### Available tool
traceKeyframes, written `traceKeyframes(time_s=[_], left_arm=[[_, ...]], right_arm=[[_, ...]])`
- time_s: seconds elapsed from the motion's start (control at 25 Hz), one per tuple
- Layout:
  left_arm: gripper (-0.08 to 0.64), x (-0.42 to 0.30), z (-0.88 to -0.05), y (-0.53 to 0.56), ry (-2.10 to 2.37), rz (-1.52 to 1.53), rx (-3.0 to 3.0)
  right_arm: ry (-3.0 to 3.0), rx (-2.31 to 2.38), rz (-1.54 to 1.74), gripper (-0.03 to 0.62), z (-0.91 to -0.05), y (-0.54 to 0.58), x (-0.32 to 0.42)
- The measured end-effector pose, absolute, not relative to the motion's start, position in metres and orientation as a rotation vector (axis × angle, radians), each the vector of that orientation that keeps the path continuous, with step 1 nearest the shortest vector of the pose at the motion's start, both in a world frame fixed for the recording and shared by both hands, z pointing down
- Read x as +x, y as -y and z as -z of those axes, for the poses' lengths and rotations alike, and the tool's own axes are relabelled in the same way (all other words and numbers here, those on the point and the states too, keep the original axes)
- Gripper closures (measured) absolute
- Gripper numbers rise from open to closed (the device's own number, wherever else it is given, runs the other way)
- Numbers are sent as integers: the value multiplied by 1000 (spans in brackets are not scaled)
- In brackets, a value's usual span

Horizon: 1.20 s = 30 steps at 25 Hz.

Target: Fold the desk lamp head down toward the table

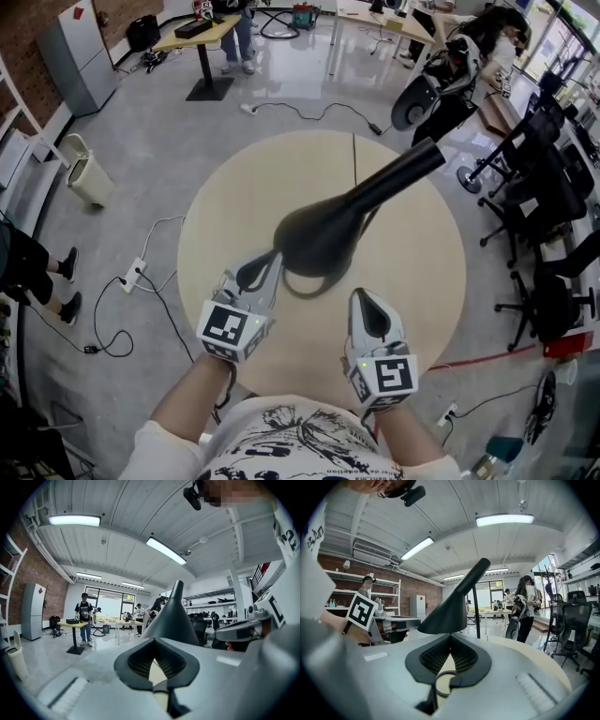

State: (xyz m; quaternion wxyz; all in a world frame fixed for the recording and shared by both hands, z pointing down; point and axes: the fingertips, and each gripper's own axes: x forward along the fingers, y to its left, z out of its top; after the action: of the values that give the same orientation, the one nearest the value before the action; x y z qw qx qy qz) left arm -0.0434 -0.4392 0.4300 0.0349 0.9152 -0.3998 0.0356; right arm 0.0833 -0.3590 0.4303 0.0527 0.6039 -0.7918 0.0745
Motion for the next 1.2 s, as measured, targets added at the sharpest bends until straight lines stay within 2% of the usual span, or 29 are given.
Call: traceKeyframes(time_s=[0.76,1.2], left_arm=[[558,-20,-448,446,1121,-148,2799],[557,-37,-386,389,1264,-32,2822]], right_arm=[[2316,1898,-274,583,-444,357,102],[2433,1828,-207,583,-423,339,99]])
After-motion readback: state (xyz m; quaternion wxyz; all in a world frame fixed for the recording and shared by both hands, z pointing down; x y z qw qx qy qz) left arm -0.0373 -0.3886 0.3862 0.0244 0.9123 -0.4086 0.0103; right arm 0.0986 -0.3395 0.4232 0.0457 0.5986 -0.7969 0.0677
